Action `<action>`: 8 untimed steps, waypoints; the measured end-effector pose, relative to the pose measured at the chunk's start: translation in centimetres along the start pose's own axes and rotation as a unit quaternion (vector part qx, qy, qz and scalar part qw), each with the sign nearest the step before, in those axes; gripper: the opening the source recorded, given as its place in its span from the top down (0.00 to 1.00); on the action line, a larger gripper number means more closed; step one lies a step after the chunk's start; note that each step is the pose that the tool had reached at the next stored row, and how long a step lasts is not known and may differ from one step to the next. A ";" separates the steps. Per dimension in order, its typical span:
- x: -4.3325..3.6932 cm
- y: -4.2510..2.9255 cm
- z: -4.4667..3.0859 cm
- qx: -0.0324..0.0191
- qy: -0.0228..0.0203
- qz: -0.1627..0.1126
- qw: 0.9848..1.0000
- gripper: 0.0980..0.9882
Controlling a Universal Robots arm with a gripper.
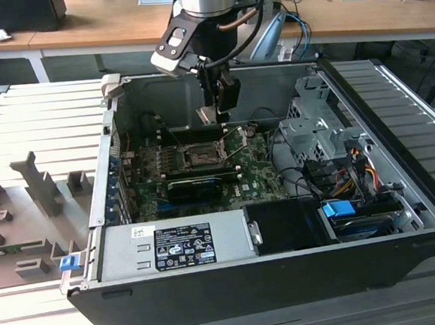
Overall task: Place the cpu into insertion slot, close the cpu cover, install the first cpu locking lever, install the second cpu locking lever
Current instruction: 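Place the cpu into insertion slot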
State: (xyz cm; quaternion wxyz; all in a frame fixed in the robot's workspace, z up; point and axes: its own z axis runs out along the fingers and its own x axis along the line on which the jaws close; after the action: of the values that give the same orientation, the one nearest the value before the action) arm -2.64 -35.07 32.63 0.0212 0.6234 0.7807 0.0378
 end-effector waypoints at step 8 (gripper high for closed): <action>0.02 -0.03 0.40 0.000 -0.001 0.007 1.000 0.52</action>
State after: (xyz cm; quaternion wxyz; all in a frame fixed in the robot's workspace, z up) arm -2.65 -35.04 32.23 0.0214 0.6285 0.7766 0.0376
